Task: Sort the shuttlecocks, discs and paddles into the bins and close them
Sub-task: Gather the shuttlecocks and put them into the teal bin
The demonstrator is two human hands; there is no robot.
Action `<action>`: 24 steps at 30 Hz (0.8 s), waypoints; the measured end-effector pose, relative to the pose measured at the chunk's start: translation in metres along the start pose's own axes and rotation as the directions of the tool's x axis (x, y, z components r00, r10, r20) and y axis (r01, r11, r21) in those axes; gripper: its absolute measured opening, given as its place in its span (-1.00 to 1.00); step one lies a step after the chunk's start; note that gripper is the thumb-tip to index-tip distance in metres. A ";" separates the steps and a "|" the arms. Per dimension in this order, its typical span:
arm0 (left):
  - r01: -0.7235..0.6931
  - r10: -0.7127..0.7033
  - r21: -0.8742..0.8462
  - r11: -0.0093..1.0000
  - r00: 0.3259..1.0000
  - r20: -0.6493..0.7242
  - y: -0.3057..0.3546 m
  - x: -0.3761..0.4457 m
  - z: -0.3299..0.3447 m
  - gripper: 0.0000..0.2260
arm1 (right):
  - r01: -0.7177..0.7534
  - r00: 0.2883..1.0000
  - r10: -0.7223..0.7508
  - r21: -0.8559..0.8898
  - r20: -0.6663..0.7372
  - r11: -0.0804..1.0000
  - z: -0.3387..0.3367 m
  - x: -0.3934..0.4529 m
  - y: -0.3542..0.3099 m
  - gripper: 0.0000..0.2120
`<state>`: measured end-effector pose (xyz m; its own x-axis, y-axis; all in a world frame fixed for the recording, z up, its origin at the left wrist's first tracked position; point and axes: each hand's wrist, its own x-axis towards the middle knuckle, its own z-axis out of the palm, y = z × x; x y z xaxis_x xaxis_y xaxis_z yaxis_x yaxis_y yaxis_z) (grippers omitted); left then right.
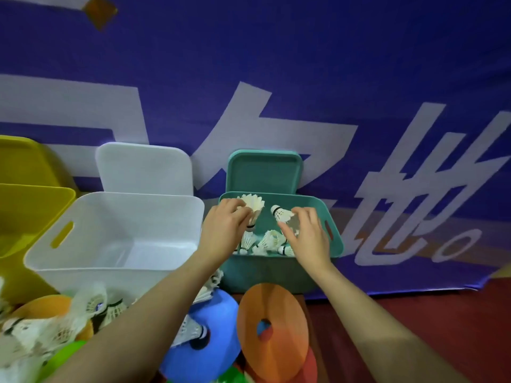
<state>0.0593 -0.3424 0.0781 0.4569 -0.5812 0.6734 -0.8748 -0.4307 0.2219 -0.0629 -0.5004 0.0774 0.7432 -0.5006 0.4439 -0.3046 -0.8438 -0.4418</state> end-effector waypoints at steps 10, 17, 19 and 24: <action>0.165 -0.187 0.101 0.981 0.940 0.286 -0.005 -0.007 0.030 -0.70 | -0.098 0.970 0.109 -0.060 0.218 0.993 0.035 0.002 0.027 -0.53; 0.150 -0.162 0.062 0.987 0.935 0.316 -0.009 -0.040 0.003 -0.69 | -0.009 0.989 -0.004 0.091 0.149 0.996 0.038 -0.037 0.010 -0.72; 0.156 -0.166 0.056 0.986 0.932 0.322 -0.011 -0.053 -0.011 -0.69 | 0.001 0.992 -0.021 0.152 0.124 0.988 0.039 -0.048 0.001 -0.76; 0.171 -0.186 0.076 0.982 0.928 0.324 -0.029 -0.087 -0.046 -0.73 | 0.080 0.985 -0.110 0.216 0.132 0.973 0.046 -0.068 -0.030 -0.75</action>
<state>0.0376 -0.2477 0.0459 0.6387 -0.6827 0.3549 -0.7693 -0.5745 0.2795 -0.0773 -0.4321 0.0242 0.8444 -0.3744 0.3832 -0.1083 -0.8197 -0.5624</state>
